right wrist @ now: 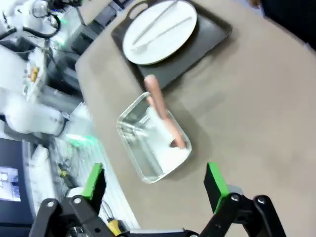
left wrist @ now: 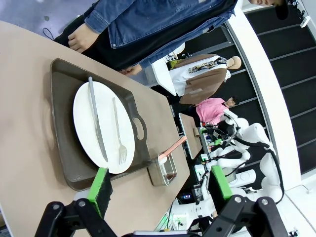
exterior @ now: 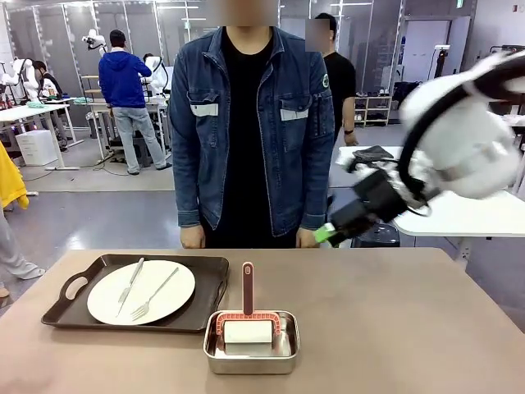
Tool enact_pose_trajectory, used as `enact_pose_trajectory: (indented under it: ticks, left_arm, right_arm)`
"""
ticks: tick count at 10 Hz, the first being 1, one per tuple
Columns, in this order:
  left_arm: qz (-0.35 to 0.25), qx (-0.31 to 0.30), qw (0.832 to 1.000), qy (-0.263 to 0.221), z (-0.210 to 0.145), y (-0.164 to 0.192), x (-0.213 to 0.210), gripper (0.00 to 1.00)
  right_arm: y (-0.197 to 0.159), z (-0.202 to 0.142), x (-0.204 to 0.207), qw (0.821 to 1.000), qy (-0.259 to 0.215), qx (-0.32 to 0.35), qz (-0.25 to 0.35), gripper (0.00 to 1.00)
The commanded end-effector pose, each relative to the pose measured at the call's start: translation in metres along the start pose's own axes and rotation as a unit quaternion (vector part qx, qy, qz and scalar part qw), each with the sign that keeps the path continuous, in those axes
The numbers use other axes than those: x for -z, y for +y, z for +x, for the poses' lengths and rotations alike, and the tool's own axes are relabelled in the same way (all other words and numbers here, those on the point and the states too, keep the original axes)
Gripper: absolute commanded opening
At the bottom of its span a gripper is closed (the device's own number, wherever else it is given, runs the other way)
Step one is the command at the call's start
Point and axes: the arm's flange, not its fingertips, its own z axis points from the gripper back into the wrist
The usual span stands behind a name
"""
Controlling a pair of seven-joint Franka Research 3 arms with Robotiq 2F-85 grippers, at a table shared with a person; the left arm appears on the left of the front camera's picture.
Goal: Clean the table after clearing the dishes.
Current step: When the right (or left) Handle tray is removed, use the right hand (or left hand) to clean the right (or left) side of the table with the Lint Roller.
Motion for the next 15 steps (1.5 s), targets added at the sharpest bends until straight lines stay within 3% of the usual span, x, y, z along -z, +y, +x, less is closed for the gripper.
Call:
enact_pose_trajectory:
  ticks: [1,2,4,5,7,9,12,14,15]
  left_arm:
    - [-0.001,0.005,1.000,0.003,-0.002,-0.001,-0.003,1.00]
    - [-0.001,0.005,1.000,0.003,-0.002,-0.001,-0.003,1.00]
    - [-0.001,0.005,1.000,0.003,-0.002,-0.001,-0.003,1.00]
    - [-0.001,0.005,1.000,0.003,-0.002,-0.001,-0.003,1.00]
    - [-0.001,0.005,1.000,0.003,-0.002,-0.001,-0.003,1.00]
    - [-0.001,0.005,1.000,0.003,-0.002,-0.001,-0.003,1.00]
    - [-0.001,0.005,1.000,0.003,-0.002,-0.001,-0.003,1.00]
    - [-0.001,0.005,1.000,0.003,-0.002,-0.001,-0.003,1.00]
    - [-0.001,0.005,1.000,0.003,-0.002,-0.001,-0.003,1.00]
  right_arm:
    - [-0.004,-0.060,-0.045,0.997,-0.061,0.032,0.046,1.00]
    - [-0.019,-0.080,-0.071,0.994,-0.075,0.043,0.064,1.00]
    - [-0.065,-0.104,-0.107,0.992,-0.039,0.079,0.090,1.00]
    - [-0.087,-0.117,-0.126,0.991,-0.051,0.091,0.090,1.00]
    - [-0.126,-0.153,-0.177,0.984,-0.097,0.123,0.083,1.00]
    - [-0.173,-0.200,-0.232,0.966,-0.159,0.184,0.082,1.00]
    - [-0.192,-0.270,-0.283,0.954,-0.189,0.222,0.066,1.00]
    - [-0.191,-0.276,-0.292,0.960,-0.176,0.209,0.061,1.00]
    - [-0.195,-0.284,-0.289,0.949,-0.193,0.242,0.057,1.00]
